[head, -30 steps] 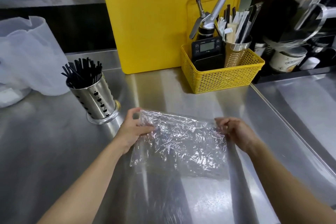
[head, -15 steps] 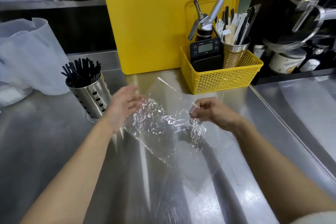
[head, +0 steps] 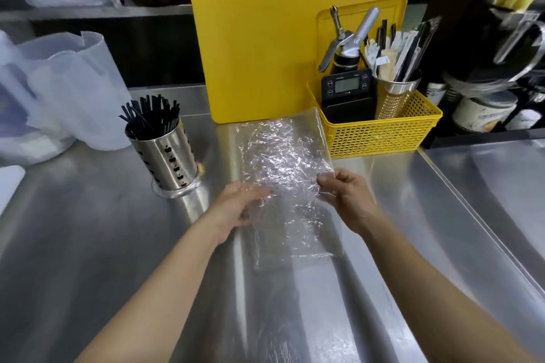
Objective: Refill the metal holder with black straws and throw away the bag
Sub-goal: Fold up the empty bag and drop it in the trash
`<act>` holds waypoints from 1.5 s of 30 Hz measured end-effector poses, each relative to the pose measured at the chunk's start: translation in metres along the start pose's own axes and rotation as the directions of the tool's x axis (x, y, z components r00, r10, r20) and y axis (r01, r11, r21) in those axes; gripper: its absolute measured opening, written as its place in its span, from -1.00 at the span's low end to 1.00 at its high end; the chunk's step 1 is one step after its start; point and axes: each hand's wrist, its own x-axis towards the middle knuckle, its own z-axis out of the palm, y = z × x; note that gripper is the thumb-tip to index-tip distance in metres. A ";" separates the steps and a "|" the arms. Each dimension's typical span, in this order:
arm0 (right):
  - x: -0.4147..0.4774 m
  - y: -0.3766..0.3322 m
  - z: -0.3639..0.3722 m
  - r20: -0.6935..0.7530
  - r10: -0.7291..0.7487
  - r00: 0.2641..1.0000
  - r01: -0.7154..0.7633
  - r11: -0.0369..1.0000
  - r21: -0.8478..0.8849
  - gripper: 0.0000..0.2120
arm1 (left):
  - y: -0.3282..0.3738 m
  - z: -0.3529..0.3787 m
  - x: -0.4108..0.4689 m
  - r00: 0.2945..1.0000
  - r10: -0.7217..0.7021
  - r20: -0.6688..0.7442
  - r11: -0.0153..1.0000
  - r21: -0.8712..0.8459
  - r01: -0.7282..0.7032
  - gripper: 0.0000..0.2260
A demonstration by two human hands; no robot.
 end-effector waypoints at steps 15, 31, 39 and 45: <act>-0.009 0.006 -0.046 0.117 0.179 0.977 -0.159 0.974 -0.162 -0.88 | -0.016 -0.008 -0.004 0.974 0.228 -0.006 0.955 0.198 -0.222 -0.86; -0.029 0.019 -0.041 0.099 0.096 0.990 -0.094 0.995 -0.031 -0.90 | -0.029 -0.017 -0.022 0.989 -0.095 0.116 0.992 -0.073 0.104 -0.26; -0.072 0.022 -0.030 -0.006 0.059 0.998 -0.059 0.998 0.026 -0.75 | -0.039 -0.005 -0.040 0.997 -0.052 0.053 0.997 0.063 0.049 -0.82; -0.132 0.035 -0.032 -0.083 0.101 0.991 -0.110 0.988 -0.107 -0.93 | -0.051 0.000 -0.061 0.995 -0.003 0.100 0.994 0.108 -0.008 -0.89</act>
